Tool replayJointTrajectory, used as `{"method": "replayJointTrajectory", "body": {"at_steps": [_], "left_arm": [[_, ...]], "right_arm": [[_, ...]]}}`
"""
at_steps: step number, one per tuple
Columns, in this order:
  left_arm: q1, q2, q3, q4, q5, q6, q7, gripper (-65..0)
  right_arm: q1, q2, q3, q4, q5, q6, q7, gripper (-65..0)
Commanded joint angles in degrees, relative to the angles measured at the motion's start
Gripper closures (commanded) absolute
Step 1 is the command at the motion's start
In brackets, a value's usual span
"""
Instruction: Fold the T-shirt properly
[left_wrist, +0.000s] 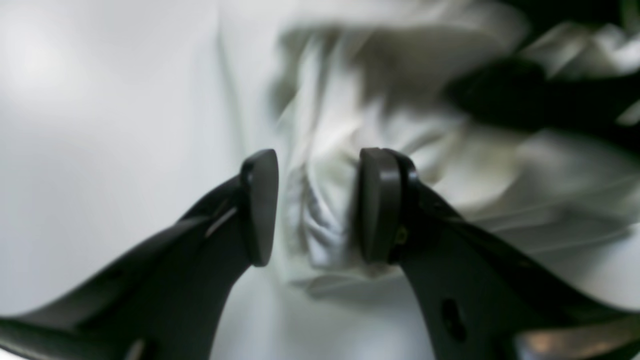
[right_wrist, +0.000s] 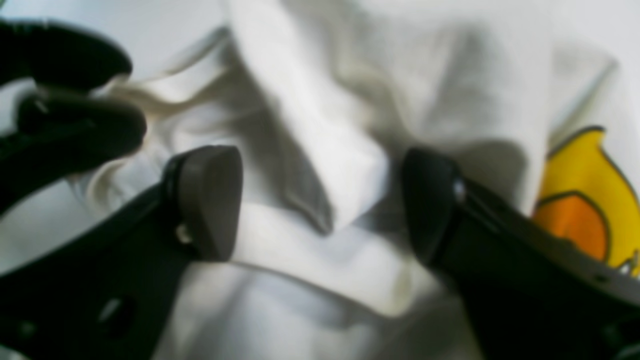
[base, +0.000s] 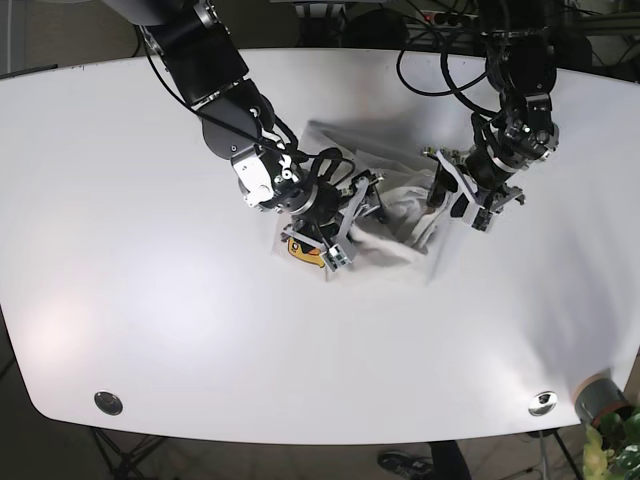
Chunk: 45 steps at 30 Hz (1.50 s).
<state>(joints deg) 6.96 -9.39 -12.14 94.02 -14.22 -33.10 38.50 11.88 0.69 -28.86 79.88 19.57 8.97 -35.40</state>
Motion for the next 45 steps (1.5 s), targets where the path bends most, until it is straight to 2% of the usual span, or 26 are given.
{"method": "replayJointTrajectory", "body": {"at_steps": [1,5,7,14,26,28,31,37,39,41,43,45], "left_arm": [[-1.03,-0.59,0.76,-3.42,0.46,-0.17,-1.97,-24.4],[-1.03,-0.68,0.76,-6.5,0.99,-0.26,-6.02,-24.4],[-0.76,-0.85,0.76,-6.5,1.08,-0.26,-6.98,-24.4],[-0.5,-0.85,0.49,-6.33,1.08,-0.26,-6.98,-24.4],[0.73,-0.85,0.41,-4.57,1.08,-0.26,-6.98,-24.4],[1.08,-0.85,0.41,-4.22,1.08,-0.26,-6.98,-24.4],[1.17,-0.85,0.41,-3.86,1.08,-0.26,-6.98,-24.4],[1.17,-0.85,0.32,-3.86,0.81,-0.26,-6.98,-24.4],[1.17,-0.85,0.23,-3.69,0.72,-0.26,-6.98,-24.4],[1.08,-0.85,-1.0,-2.37,0.72,-0.26,-6.98,-24.4],[1.08,-0.68,-2.76,-0.79,0.72,-0.26,-6.98,-24.4],[0.99,-0.5,-3.9,0.62,0.72,-0.26,-6.98,-24.4]], "right_arm": [[1.26,-0.56,0.07,2.28,0.69,0.48,1.42,-30.3],[1.62,-0.64,0.07,3.86,0.78,0.3,1.16,-10.3],[1.79,-0.73,0.07,4.74,0.69,0.21,1.07,-5.9],[6.89,-1.08,0.07,4.56,1.13,0.13,1.07,-5.7],[18.49,-8.73,0.07,-10.56,0.6,0.48,1.6,-5.7],[20.08,-9.69,0.07,-13.99,0.6,0.48,3.53,-5.7],[22.36,-9.69,-0.02,-19.08,1.13,0.48,8.8,-5.7],[26.49,-9.69,-0.02,-26.91,1.22,0.39,14.69,-5.7],[26.85,-9.69,-0.02,-27.44,1.22,0.13,16.01,-6.7],[26.85,-9.69,0.07,-27.61,1.22,0.04,16.89,-12.7],[26.85,-9.69,0.07,-27.61,1.31,0.04,16.98,-22.7],[26.85,-9.69,0.07,-27.52,2.27,0.04,16.98,-35.7]]}}
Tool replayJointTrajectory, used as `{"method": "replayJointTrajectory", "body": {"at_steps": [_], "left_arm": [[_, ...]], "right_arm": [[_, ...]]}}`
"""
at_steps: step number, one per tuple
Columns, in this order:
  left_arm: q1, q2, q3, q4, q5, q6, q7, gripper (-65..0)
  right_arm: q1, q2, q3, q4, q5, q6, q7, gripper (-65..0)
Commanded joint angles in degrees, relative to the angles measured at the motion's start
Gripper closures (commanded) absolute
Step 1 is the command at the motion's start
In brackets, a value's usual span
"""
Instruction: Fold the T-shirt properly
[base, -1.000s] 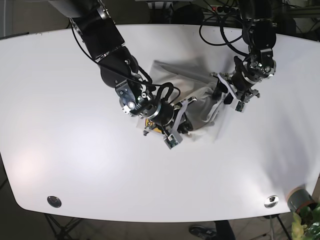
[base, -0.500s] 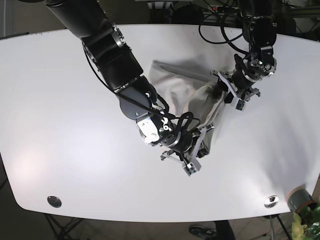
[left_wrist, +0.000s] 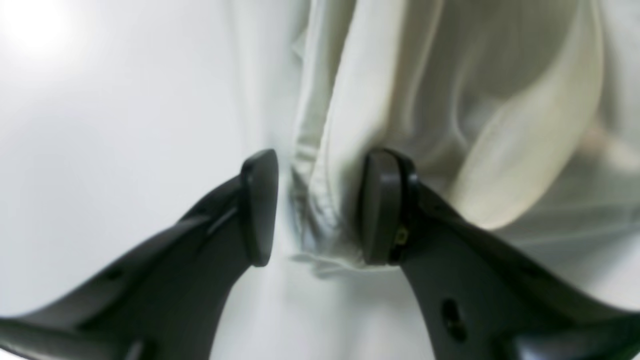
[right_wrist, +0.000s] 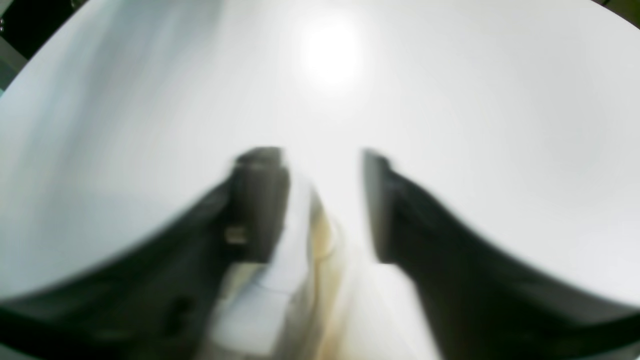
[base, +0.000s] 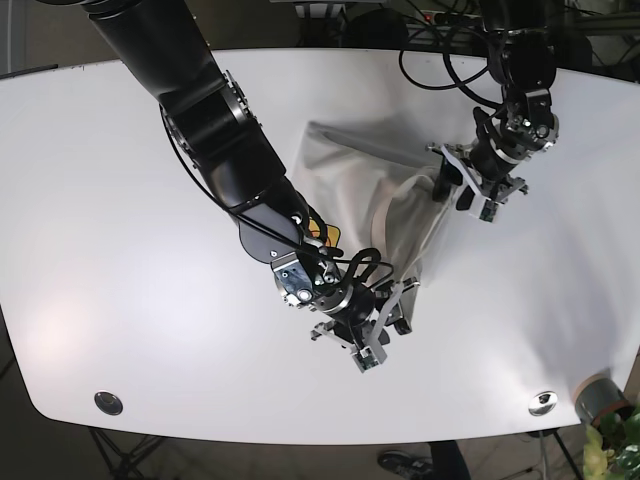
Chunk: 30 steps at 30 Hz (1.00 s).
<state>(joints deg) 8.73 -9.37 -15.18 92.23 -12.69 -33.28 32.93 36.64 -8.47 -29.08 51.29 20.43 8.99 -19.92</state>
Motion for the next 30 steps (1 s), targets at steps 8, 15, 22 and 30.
{"method": "replayJointTrajectory", "body": {"at_steps": [8,15,22,30], "left_arm": [[-2.36,-0.88,-3.15,6.72,-0.81,-0.09,-1.32,-24.4],[-6.14,-0.96,-11.5,5.4,-0.54,-0.09,-1.24,-24.4],[-6.75,-3.95,-11.68,4.87,-0.89,-0.09,0.96,-24.4],[-6.31,-3.78,-7.9,5.58,-0.89,-0.09,0.96,-24.4]], "right_arm": [[-0.56,1.04,0.55,9.24,14.61,0.02,-1.22,-63.9],[-6.8,7.55,0.64,25.33,18.39,0.02,-7.55,-63.9],[-13.39,13.35,0.64,33.33,20.67,0.02,-9.84,-47.2],[-13.65,12.21,0.29,25.68,20.32,0.02,-9.57,-16.3]]}}
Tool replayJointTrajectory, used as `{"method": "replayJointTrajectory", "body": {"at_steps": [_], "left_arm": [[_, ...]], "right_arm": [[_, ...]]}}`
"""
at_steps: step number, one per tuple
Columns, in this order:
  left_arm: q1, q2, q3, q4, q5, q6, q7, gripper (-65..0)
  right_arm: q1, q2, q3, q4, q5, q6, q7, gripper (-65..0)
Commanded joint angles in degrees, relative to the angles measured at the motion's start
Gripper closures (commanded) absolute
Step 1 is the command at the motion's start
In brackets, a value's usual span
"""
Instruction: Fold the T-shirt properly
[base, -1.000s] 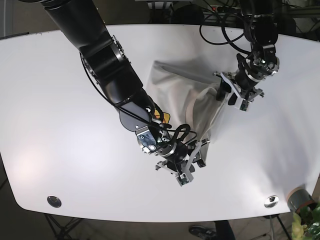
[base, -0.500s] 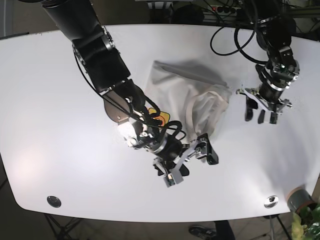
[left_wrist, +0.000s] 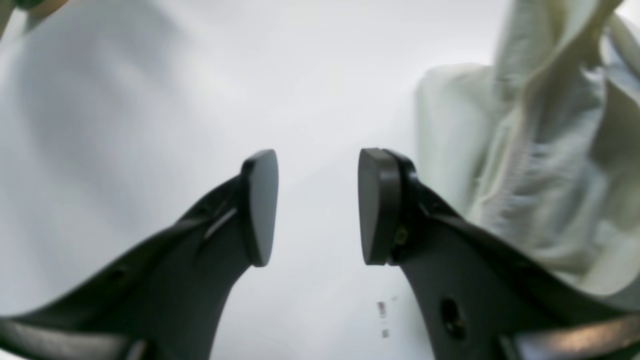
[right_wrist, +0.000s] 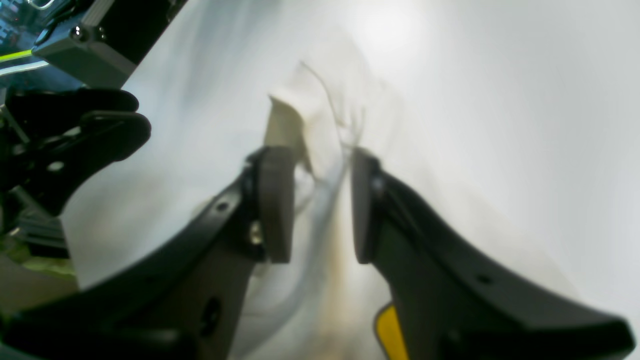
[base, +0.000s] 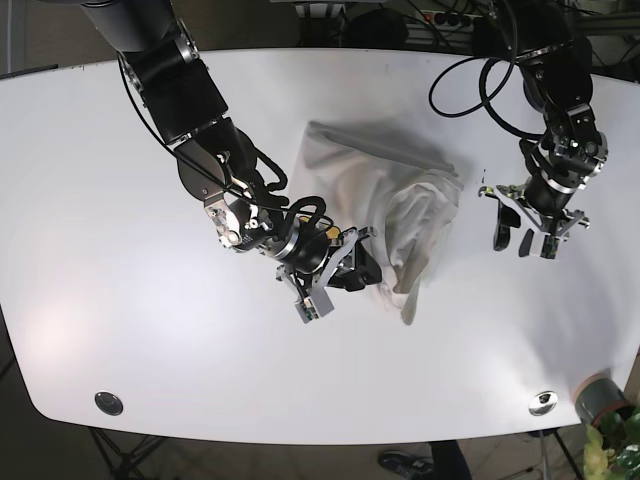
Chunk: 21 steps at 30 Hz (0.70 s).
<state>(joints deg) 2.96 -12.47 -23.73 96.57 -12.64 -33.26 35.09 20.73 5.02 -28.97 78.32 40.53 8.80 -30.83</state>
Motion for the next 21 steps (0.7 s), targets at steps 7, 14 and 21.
{"method": "replayJointTrajectory", "body": {"at_steps": [7,14,21], "left_arm": [[0.6,-0.59,3.11,1.14,-0.94,-0.11,-1.2,-24.4],[1.13,-0.59,3.2,2.19,-0.94,-0.11,-1.2,-24.4],[1.92,-0.5,3.11,2.99,-0.94,-0.11,-1.2,-24.4]], "right_arm": [[10.26,-7.7,0.09,-19.64,0.13,0.21,1.69,-15.7],[15.8,-14.02,0.09,-35.47,-10.69,0.21,7.84,-15.7],[15.88,-14.02,-4.3,-37.23,-10.95,-1.37,11.44,-15.9]]}}
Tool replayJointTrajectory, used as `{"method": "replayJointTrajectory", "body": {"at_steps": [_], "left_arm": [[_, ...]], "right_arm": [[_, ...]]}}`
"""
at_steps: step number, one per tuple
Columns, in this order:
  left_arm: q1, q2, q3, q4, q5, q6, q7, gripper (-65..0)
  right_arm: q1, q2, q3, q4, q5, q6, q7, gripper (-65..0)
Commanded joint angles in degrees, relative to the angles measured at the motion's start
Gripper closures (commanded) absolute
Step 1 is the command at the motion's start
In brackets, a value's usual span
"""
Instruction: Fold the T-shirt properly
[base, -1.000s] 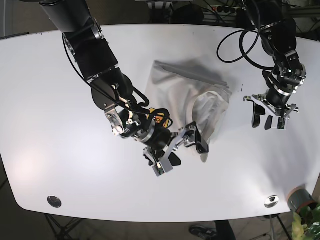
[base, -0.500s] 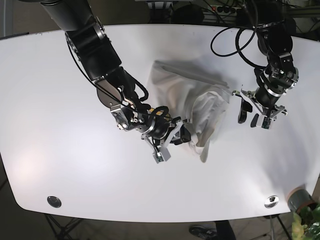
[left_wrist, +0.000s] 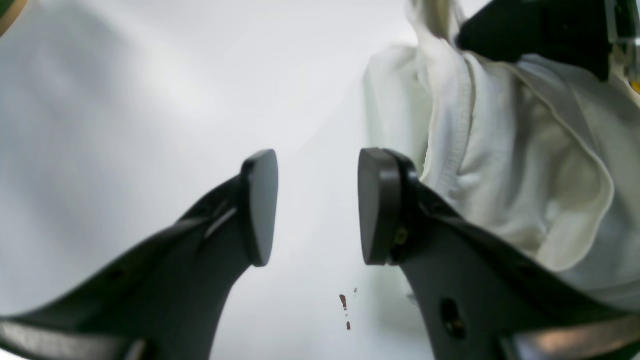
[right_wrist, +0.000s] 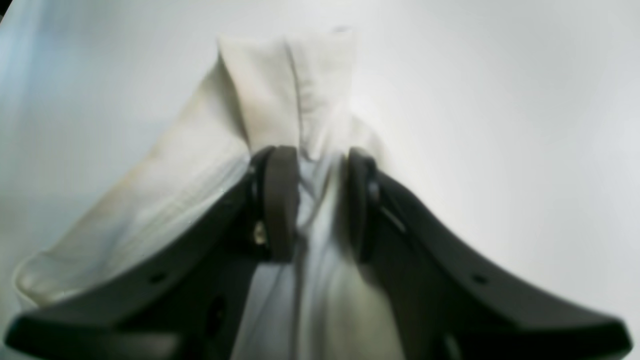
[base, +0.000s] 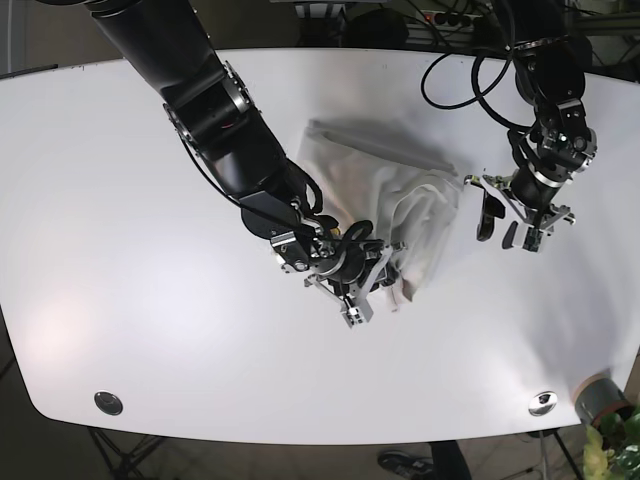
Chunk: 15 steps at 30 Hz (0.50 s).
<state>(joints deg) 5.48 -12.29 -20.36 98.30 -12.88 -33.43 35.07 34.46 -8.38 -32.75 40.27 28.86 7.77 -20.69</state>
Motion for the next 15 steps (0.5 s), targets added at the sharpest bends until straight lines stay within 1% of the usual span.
{"method": "replayJointTrajectory", "body": {"at_steps": [1,4,7,10,14,15], "left_arm": [[-0.77,-0.76,-0.26,1.0,-0.7,0.07,-1.18,-24.4],[-1.04,-0.85,0.01,1.17,-0.61,0.07,-1.18,-24.4],[-0.68,-0.23,1.41,2.14,-0.7,0.07,-1.18,-24.4],[-0.68,1.26,3.26,2.93,-0.52,0.07,-1.18,-24.4],[-0.16,2.4,6.95,4.69,-0.26,0.07,-1.18,-24.4],[0.63,2.4,7.74,5.21,-0.26,0.07,-1.18,-24.4]], "right_arm": [[2.16,-0.62,-0.52,1.09,0.72,-1.31,1.39,-15.7],[2.07,-0.62,-0.43,2.85,1.25,-1.66,1.57,-15.4],[0.4,-0.62,-0.08,8.56,1.34,-1.84,0.07,-15.4],[-2.33,1.13,5.63,16.04,1.25,-1.84,-3.09,-15.4],[-6.28,1.66,11.7,24.48,0.81,-1.48,-8.19,-15.4],[-7.25,2.45,13.02,26.5,0.72,-1.4,-9.42,-15.4]]}}
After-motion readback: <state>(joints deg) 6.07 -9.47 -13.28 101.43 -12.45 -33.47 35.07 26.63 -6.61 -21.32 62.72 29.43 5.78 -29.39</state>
